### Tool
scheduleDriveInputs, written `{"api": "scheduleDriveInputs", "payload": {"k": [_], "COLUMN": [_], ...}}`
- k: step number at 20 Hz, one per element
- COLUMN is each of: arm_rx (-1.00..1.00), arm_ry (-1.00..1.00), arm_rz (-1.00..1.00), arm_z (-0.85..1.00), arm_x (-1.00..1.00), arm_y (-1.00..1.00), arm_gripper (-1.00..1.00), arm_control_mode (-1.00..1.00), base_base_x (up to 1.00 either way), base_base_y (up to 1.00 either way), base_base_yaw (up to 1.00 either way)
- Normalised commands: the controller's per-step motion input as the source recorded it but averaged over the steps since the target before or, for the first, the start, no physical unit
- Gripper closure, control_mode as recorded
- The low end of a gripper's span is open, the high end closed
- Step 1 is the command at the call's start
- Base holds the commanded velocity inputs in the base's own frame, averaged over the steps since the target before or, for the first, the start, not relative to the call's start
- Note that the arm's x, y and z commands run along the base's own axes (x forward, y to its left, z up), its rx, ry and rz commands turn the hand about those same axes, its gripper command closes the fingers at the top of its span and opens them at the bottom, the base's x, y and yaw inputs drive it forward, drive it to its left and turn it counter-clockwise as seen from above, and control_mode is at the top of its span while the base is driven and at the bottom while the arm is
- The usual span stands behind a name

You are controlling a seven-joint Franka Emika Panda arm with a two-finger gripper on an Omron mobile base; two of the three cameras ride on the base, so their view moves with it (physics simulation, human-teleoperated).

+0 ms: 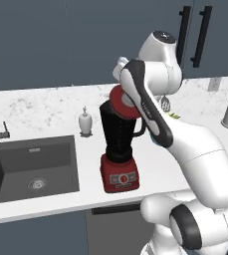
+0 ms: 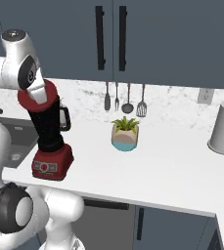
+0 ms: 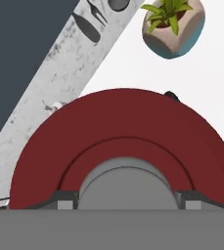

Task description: Close the lid blender by securely placing the lid on top.

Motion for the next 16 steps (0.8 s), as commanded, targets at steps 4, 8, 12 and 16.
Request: {"api": "scheduleDriveInputs", "payload": {"k": [4,8,12,16], "arm_rx": [-0.13,-0.05,-0.01,0.0], "arm_ry": [0.19,0.16,0.04,-0.13], "arm_rz": [-0.11,-0.02,0.0,0.0], "arm_z": [0.0,0.0,-0.09,-0.26], "arm_x": [0.6,0.37,0.13,0.0], "arm_y": [0.38,0.04,0.0,0.06], "arm_gripper": [1.0,1.0,1.0,1.0], "arm_control_mode": [-1.0,-1.0,-1.0,-1.0], "base_base_x": [0.0,0.0,0.0,0.0], "base_base_y": [0.0,0.0,0.0,0.0], "base_base_yaw": [0.0,0.0,0.0,0.0]}}
